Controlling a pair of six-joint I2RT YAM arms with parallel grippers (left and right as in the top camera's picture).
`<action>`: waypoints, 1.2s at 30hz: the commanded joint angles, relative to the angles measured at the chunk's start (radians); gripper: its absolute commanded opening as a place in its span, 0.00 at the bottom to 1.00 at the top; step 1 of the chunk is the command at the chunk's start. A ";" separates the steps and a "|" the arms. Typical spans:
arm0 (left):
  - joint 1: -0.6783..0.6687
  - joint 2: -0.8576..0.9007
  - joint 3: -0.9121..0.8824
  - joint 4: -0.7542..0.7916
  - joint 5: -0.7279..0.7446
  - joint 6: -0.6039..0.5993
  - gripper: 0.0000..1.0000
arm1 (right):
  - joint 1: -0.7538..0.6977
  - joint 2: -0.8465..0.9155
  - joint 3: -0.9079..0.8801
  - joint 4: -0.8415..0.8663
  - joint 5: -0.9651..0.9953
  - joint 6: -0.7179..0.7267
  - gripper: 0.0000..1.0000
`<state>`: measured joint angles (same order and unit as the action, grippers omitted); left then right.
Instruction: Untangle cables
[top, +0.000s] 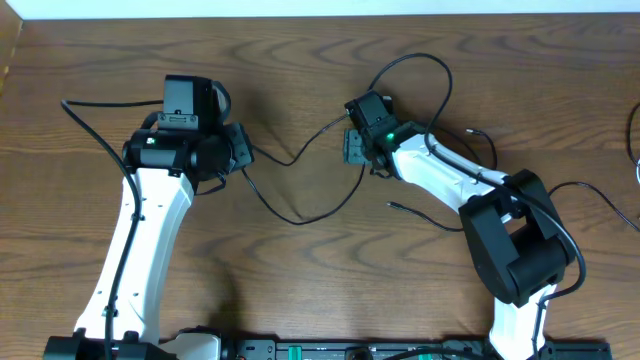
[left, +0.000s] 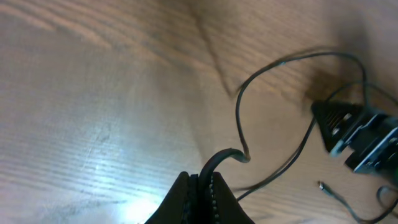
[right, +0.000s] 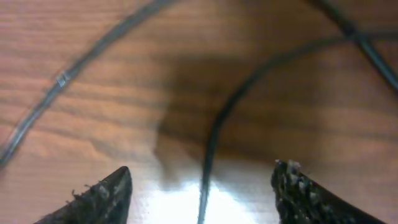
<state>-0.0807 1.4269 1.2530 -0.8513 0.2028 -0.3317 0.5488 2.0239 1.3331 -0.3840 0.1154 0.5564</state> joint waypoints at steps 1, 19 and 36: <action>0.000 -0.005 0.000 -0.014 -0.020 0.018 0.08 | -0.027 -0.026 0.067 -0.047 -0.061 -0.237 0.70; 0.000 -0.001 0.000 0.058 -0.405 0.013 0.12 | -0.233 -0.007 0.445 -0.617 -0.200 -1.278 0.98; 0.000 -0.001 0.000 0.063 -0.254 0.013 0.67 | -0.235 0.155 0.445 -0.534 -0.317 -1.453 0.97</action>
<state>-0.0803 1.4269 1.2526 -0.7834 -0.0689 -0.3279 0.3180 2.1506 1.7840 -0.9222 -0.1574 -0.8352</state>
